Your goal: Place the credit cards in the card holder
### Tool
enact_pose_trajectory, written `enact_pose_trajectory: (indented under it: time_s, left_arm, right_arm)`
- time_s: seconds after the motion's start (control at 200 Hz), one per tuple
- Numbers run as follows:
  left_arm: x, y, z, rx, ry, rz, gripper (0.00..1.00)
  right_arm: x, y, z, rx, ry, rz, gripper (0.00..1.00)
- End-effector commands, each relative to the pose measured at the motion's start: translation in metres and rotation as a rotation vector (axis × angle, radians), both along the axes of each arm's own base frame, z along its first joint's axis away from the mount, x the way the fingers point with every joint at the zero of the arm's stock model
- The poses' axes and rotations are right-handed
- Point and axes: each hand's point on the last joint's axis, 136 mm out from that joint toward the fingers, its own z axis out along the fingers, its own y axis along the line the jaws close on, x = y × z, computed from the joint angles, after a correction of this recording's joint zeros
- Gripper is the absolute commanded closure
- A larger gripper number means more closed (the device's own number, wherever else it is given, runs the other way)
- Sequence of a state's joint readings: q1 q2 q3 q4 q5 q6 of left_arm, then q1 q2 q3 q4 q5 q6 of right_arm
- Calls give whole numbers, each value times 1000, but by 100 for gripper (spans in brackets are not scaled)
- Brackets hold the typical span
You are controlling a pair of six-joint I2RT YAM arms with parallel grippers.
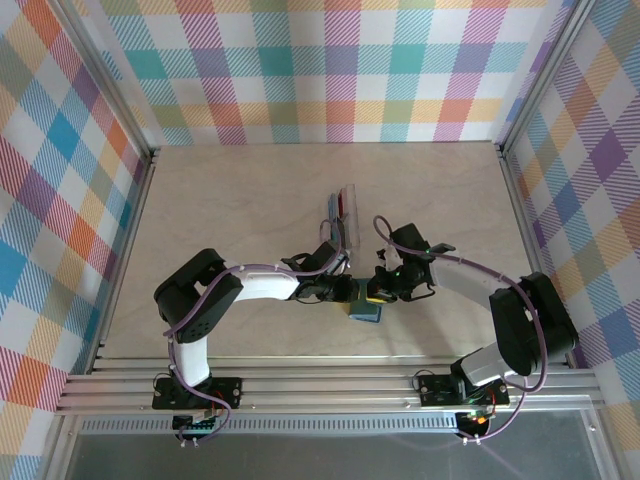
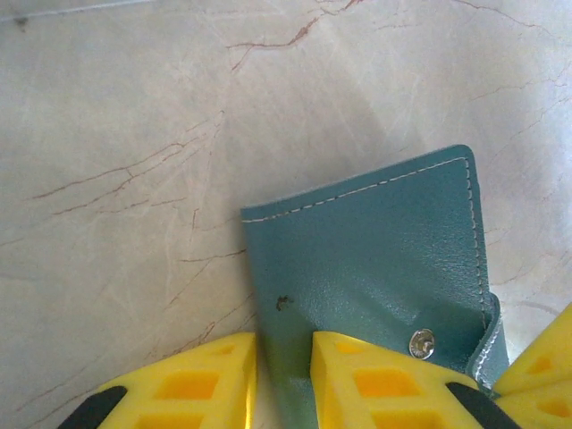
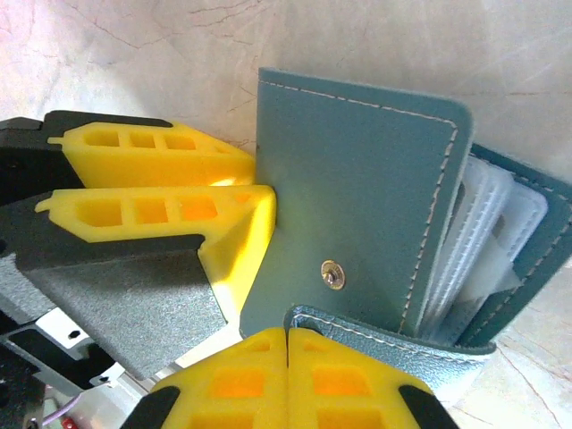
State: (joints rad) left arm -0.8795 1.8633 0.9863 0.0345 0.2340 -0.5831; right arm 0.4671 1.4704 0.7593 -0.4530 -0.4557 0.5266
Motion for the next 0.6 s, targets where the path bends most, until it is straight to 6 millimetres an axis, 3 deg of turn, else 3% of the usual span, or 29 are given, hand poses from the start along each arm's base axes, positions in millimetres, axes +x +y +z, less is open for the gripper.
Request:
enact_pose_trajectory:
  time_s: [0.0, 0.435, 0.595]
  left_arm:
    - [3, 14, -31, 92, -18, 43, 76]
    - [2, 11, -30, 91, -19, 32, 76]
    - [2, 11, -33, 96, -12, 31, 76]
  right_arm:
    - [-2, 2, 1, 38, 19, -9, 100]
    - [7, 9, -7, 57, 53, -8, 100]
    - [13, 8, -1, 50, 24, -19, 100]
